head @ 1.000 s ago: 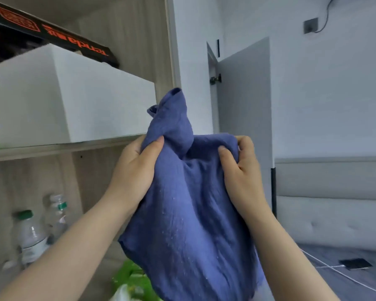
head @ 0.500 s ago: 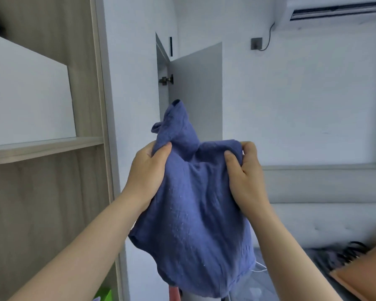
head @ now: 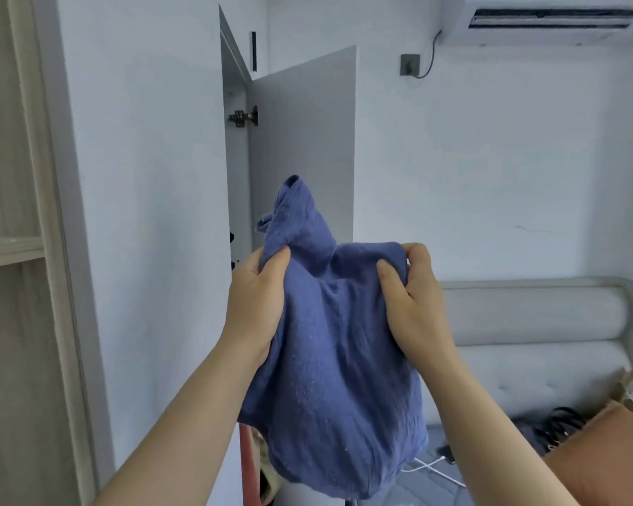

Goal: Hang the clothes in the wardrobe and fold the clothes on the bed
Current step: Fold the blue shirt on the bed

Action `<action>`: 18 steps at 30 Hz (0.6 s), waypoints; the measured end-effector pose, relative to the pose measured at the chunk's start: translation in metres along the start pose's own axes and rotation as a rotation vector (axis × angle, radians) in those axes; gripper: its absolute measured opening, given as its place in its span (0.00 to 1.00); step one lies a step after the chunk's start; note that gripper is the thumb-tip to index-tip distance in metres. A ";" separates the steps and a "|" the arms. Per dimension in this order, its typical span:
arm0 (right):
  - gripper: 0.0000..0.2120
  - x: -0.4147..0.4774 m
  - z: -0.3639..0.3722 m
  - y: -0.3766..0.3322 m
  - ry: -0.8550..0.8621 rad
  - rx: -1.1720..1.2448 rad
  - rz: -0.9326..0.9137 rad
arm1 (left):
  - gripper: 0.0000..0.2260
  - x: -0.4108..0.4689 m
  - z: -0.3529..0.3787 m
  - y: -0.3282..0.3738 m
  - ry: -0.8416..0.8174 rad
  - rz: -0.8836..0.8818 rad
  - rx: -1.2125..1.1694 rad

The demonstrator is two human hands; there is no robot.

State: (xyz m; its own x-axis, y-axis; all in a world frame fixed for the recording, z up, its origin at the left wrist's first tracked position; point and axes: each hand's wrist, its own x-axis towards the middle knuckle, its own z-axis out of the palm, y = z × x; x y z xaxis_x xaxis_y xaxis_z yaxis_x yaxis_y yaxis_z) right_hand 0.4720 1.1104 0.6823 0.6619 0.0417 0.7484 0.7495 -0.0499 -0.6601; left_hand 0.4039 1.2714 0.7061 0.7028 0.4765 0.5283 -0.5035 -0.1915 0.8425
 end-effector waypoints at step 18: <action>0.02 0.123 0.027 0.132 -0.127 0.059 0.068 | 0.09 0.118 0.060 -0.090 0.184 -0.084 0.005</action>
State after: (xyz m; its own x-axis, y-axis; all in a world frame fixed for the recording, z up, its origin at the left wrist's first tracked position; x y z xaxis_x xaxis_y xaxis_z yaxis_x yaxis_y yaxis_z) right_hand 0.6524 1.1356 0.6854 0.7044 0.1663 0.6900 0.6995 0.0017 -0.7146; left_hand 0.5623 1.2938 0.6985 0.6383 0.6396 0.4284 -0.4441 -0.1486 0.8836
